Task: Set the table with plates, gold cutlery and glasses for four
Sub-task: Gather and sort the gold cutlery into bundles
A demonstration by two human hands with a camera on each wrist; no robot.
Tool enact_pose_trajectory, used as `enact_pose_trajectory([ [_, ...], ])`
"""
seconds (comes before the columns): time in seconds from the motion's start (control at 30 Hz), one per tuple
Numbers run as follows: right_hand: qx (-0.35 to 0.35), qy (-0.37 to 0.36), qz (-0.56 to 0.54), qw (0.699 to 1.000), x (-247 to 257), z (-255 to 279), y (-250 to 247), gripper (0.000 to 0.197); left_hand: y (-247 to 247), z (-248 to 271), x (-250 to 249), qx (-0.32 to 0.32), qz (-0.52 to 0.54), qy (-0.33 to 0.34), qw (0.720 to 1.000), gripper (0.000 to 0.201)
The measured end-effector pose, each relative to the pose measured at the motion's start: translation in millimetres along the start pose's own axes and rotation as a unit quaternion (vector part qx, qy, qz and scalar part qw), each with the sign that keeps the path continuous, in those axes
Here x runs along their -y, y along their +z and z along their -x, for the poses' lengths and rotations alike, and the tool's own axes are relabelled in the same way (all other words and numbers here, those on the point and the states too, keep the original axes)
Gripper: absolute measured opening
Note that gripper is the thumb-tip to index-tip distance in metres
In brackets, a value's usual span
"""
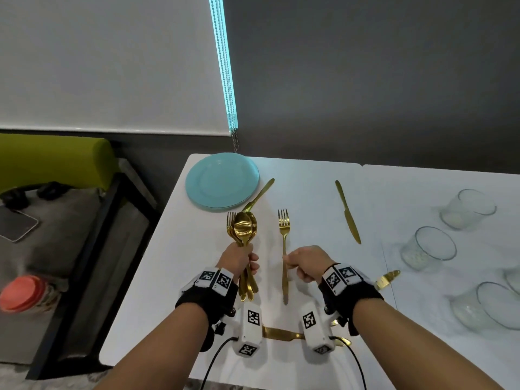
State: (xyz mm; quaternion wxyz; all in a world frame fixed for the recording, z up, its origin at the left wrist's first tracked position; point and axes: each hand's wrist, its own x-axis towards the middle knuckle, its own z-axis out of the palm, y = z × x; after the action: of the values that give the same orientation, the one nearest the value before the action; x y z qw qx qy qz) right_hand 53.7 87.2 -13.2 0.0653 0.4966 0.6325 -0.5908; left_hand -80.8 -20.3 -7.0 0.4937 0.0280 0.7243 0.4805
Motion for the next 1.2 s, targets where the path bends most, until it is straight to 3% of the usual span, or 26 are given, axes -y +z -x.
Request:
enact_pose_trajectory([
  [0.1, 0.019, -0.032, -0.064, 0.997, 13, 8, 7, 0.018, 4, 4, -3, 0.021, 0.004, -0.001, 1.000, 0.022],
  [0.27, 0.048, -0.029, 0.002, 0.998, 26, 11, 30, 0.023, 4, 2, -1, 0.047, -0.087, 0.038, 0.994, 0.038],
  [0.53, 0.014, -0.059, 0.116, 0.991, 35, 13, 50, 0.024, -9, -14, 10, 0.056, -0.181, 0.057, 0.980, 0.023],
  [0.67, -0.008, -0.056, 0.127, 0.990, 36, 11, 46, 0.021, -28, -23, 5, -0.043, -0.205, 0.045, 0.977, 0.013],
  [0.87, -0.031, -0.015, 0.144, 0.989, 24, 8, 32, 0.022, -71, -47, 12, -0.151, -0.283, 0.006, 0.947, 0.035],
  [1.0, -0.034, 0.001, 0.139, 0.990, 19, 8, 31, 0.019, -84, -49, 21, -0.173, -0.360, -0.002, 0.917, 0.036],
  [1.2, -0.044, 0.008, 0.139, 0.989, 17, 7, 25, 0.022, -86, -58, 32, -0.176, -0.381, 0.004, 0.908, 0.033],
])
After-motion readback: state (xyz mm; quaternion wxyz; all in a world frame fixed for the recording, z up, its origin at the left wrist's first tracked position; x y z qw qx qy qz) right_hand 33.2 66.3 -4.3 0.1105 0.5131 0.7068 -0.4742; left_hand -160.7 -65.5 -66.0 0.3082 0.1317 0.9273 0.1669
